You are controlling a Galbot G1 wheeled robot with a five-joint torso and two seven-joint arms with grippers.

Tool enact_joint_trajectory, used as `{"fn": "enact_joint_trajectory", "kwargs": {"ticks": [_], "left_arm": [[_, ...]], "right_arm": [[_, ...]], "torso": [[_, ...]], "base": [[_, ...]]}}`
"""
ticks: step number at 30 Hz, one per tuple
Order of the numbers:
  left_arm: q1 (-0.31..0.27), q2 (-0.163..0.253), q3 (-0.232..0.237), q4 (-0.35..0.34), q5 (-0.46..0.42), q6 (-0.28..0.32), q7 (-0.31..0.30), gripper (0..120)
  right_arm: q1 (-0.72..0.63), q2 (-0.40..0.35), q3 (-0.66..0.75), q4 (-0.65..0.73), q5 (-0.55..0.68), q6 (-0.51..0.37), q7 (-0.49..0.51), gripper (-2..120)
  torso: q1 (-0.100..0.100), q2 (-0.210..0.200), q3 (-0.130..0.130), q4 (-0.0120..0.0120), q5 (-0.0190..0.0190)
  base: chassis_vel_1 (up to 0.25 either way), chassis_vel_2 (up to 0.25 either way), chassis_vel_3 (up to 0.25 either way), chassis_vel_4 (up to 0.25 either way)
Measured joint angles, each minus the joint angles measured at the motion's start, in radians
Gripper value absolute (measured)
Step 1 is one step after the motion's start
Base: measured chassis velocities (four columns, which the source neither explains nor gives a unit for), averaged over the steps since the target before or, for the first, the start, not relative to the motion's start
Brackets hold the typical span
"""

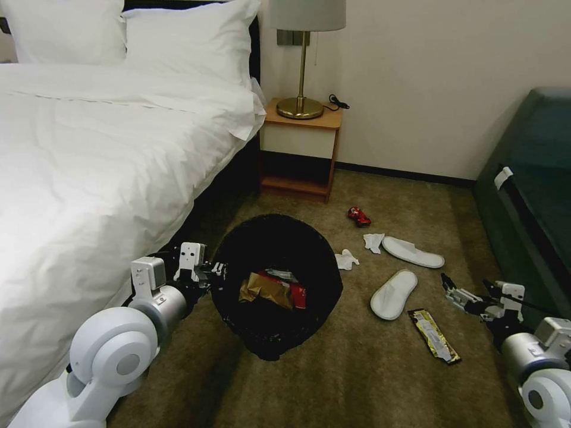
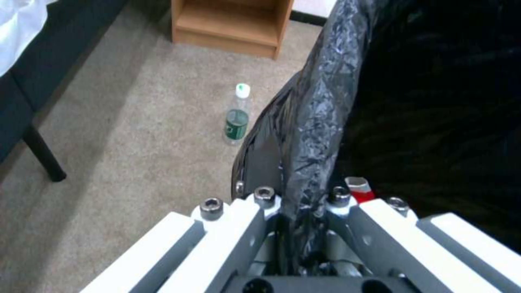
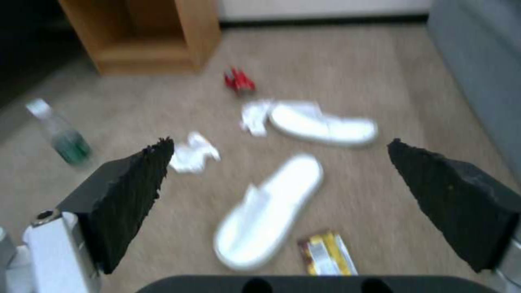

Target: Pick up the trash bin, then pick up the garbage on the floor and place it into the trash bin.

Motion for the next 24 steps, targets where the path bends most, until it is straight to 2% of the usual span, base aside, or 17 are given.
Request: {"fn": "enact_joint_trajectory", "kwargs": {"ticks": [10,13,21,24], "left_arm": [[-0.003,0.016,-0.007,-0.008,-0.018,0.0,-0.007,1],[-0.003,0.016,-0.007,-0.008,-0.018,0.0,-0.007,1],[0.0,0.025,0.001,-0.012,-0.028,0.0,-0.01,1],[0.002,0.025,0.002,-0.015,-0.029,0.0,-0.011,1]], "right_arm": [[0.094,-0.048,-0.08,-0.312,-0.052,0.004,-0.105,100],[0.096,-0.048,-0.081,-0.32,-0.053,0.004,-0.106,100],[0.144,-0.051,-0.113,-0.543,-0.114,0.053,-0.127,100],[0.155,-0.045,-0.118,-0.57,-0.123,0.061,-0.125,100]], "torso": [[0.0,0.0,0.0,0.0,0.0001],[0.0,0.0,0.0,0.0,0.0001],[0.0,0.0,0.0,-0.0001,-0.0002],[0.0,0.0,0.0,0.0,-0.0001]], "base": [[0.0,0.0,0.0,0.0],[0.0,0.0,0.0,0.0],[0.0,0.0,0.0,0.0],[0.0,0.0,0.0,0.0]]}}
